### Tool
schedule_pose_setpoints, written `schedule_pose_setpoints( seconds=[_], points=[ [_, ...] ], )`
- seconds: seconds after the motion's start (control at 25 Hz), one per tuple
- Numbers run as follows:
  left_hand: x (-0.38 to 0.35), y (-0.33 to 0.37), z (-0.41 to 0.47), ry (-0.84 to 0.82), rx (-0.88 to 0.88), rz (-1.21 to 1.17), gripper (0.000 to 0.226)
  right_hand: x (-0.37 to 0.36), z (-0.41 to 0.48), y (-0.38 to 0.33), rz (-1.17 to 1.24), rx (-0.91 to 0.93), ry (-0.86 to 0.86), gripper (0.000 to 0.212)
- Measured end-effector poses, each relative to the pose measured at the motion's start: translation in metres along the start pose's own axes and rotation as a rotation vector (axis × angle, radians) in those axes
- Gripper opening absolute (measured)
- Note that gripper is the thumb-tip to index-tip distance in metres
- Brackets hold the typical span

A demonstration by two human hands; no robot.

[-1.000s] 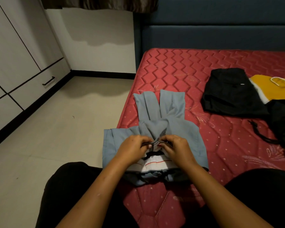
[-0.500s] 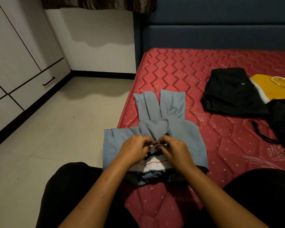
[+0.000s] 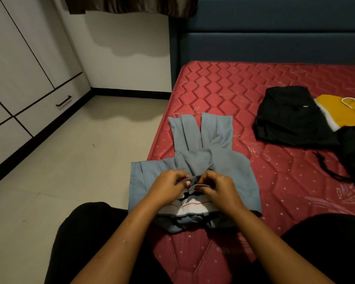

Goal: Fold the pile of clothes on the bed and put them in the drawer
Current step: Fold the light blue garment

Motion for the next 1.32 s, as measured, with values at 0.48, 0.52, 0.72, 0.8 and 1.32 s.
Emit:
schedule_pose_setpoints(
  seconds=[0.48,0.52,0.72,0.8,1.32],
  points=[
    [0.001,0.023,-0.003,0.026,-0.187,0.248,0.028,0.004,-0.004,0.007,-0.011,-0.117,0.106,0.011],
    [0.001,0.020,-0.002,0.015,-0.172,0.231,0.026,0.004,-0.005,0.007,-0.009,-0.125,0.112,0.011],
    [0.006,0.003,0.005,0.019,-0.055,-0.038,0.013,0.005,-0.004,-0.008,-0.025,0.002,0.114,0.006],
    [0.009,-0.004,0.006,0.045,0.012,-0.134,0.010,0.008,-0.004,-0.012,-0.033,0.052,0.135,0.010],
    [0.009,-0.002,-0.002,0.087,0.079,-0.212,0.014,0.007,-0.005,-0.015,-0.073,0.120,0.118,0.014]
  ],
)
Point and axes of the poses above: each hand's wrist, its own z-axis towards the middle knuckle, its own x-axis out of the back of the hand, y = z × x, the point moved 10 cm from there along z, towards the middle knuckle, and after that the axes turned 12 degrees about y, right-handed, at the moved point
